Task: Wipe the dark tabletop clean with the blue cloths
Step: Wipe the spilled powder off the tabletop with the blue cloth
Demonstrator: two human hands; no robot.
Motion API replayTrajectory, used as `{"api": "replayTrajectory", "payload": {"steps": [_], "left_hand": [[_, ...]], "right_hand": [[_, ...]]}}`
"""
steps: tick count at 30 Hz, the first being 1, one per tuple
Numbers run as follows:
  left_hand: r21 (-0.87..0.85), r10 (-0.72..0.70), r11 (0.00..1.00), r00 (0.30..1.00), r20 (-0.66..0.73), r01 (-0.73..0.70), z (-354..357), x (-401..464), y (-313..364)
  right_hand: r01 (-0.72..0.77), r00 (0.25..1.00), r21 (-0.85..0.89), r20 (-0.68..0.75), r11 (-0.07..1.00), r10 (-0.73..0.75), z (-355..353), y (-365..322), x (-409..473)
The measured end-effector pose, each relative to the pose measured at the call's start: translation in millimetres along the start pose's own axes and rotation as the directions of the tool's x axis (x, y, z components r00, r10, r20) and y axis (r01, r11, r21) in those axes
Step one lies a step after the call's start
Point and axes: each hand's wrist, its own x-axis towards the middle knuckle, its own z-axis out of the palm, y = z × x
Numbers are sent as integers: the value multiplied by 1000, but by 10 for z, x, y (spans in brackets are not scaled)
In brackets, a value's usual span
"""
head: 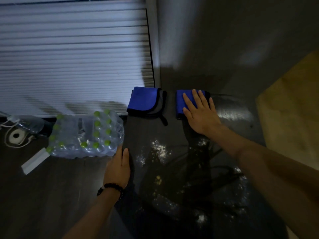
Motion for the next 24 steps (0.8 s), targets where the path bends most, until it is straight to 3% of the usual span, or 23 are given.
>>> {"api": "replayTrajectory", "payload": {"steps": [10,24], "left_hand": [[50,33,998,999,-37,-31,-2,2,9],[255,83,965,995,-52,-67,-25,210,83]], "right_hand": [[-18,1000,-2,-14,1000,18,39,224,-8],[-62,998,9,-15,998,63,-11,526,-97]]}}
